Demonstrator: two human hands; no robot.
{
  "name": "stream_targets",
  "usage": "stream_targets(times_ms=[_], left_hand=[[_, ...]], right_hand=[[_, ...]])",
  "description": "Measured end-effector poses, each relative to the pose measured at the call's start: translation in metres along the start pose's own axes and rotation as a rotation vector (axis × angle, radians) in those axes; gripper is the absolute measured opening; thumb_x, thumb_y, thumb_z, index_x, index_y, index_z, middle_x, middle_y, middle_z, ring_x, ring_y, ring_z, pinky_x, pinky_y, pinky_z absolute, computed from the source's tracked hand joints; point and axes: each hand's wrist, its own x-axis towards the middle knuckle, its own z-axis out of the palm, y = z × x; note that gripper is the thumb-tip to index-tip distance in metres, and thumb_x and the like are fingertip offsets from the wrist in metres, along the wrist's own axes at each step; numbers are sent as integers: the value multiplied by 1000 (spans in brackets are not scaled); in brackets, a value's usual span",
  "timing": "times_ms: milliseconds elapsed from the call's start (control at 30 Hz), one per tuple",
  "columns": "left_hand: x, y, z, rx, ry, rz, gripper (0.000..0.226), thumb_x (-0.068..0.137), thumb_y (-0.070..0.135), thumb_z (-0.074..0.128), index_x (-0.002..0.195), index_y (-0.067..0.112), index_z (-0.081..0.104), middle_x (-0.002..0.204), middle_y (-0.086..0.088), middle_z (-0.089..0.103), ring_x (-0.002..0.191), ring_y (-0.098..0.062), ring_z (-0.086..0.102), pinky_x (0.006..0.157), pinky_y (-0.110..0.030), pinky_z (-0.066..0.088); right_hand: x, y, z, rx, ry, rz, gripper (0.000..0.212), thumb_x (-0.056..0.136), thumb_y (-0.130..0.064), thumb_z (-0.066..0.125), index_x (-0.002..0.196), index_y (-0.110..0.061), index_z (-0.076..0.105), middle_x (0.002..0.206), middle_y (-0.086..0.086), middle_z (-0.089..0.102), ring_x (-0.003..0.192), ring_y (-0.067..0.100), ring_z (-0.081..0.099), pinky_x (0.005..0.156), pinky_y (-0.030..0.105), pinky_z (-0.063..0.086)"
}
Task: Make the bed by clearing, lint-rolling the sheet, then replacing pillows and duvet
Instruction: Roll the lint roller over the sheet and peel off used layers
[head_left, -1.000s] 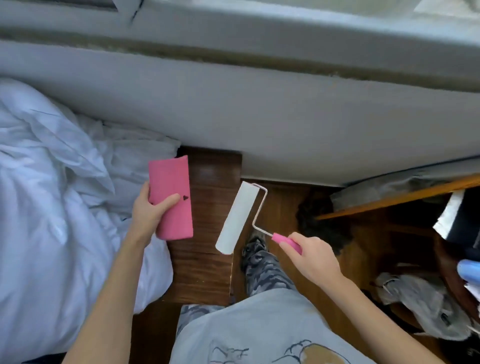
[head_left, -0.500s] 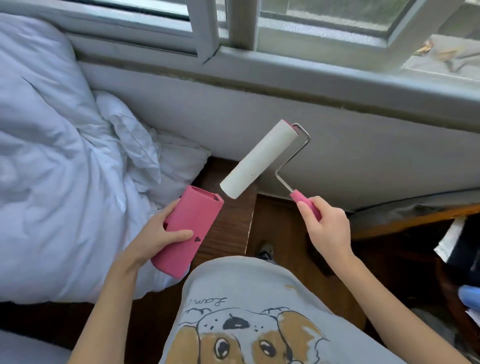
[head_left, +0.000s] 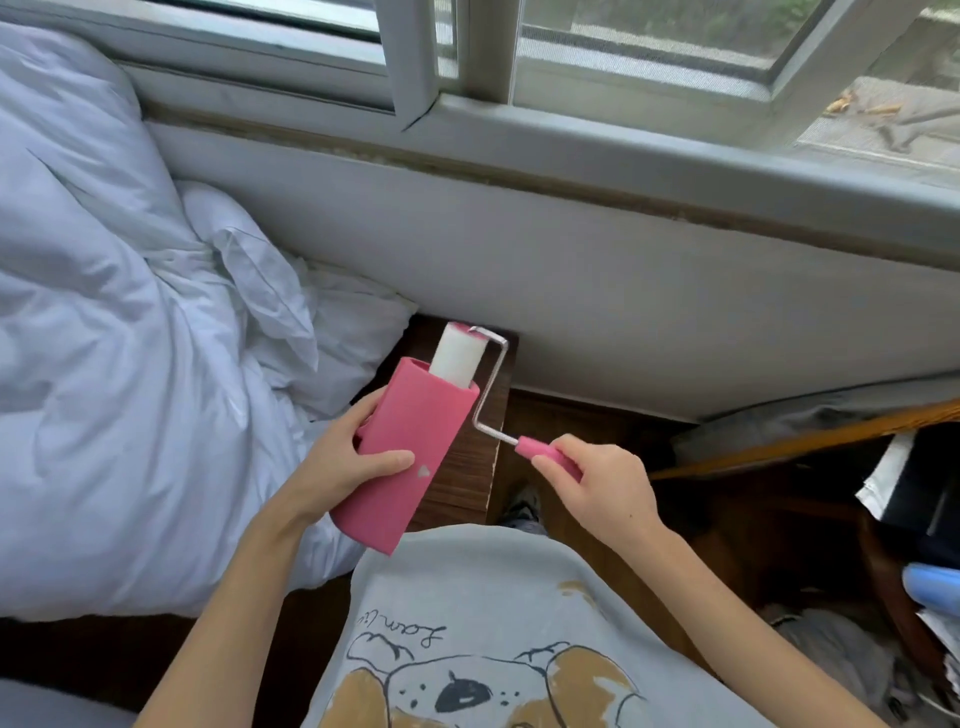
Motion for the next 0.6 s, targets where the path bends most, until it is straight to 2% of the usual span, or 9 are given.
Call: stream_targets(times_ms=[67, 200, 267, 333, 433, 500, 600], left_hand=[[8, 1, -3, -17, 36, 7, 77, 53, 47, 76, 125, 44, 49, 103, 17, 69, 89, -8, 69, 66, -21, 55], [31, -4, -9, 21, 13, -15, 79, 52, 50, 77, 125, 43, 50, 104, 15, 69, 91, -9, 69, 67, -21, 54], [48, -10, -7, 60, -10, -39, 83, 52, 50, 78, 129, 41, 49, 109, 10, 68, 92, -11, 69, 69, -24, 55], [72, -20, -4, 139, -7, -68, 87, 52, 54, 78, 131, 43, 45, 117, 8, 64, 95, -12, 67, 75, -26, 55], [114, -40, 6, 405, 29, -96, 91, 57, 62, 75, 138, 48, 35, 125, 13, 57, 103, -13, 61, 89, -38, 52], [143, -52, 14, 617, 44, -93, 92, 66, 59, 74, 145, 41, 29, 127, 9, 55, 104, -16, 59, 85, -35, 47], [189, -70, 25, 857, 38, -24, 91, 75, 51, 73, 150, 29, 26, 130, -2, 55, 108, -21, 58, 79, -31, 41]], right_hand=[[-4, 0, 11, -37, -71, -48, 45, 91, -61, 40, 93, -24, 66, 69, -13, 61, 57, 8, 56, 52, 23, 46], [-8, 1, 31, 63, -161, 15, 40, 93, -55, 43, 98, -22, 65, 69, -13, 56, 53, 5, 48, 50, 13, 31], [-4, 3, 42, 114, -181, 92, 51, 88, -62, 35, 102, -23, 65, 73, -14, 57, 56, 4, 50, 53, 12, 35], [5, 7, 56, 154, -219, 192, 52, 87, -62, 34, 104, -23, 64, 76, -13, 59, 62, 6, 55, 57, 13, 40], [22, 10, 85, 209, -262, 345, 38, 93, -58, 41, 89, -26, 61, 71, -10, 60, 62, 9, 58, 56, 20, 46], [36, 10, 107, 274, -268, 443, 36, 95, -57, 41, 73, -29, 49, 62, -10, 54, 56, 9, 54, 50, 17, 36], [60, 17, 146, 312, -241, 555, 41, 97, -56, 37, 71, -26, 46, 60, -10, 53, 54, 7, 54, 49, 15, 35]])
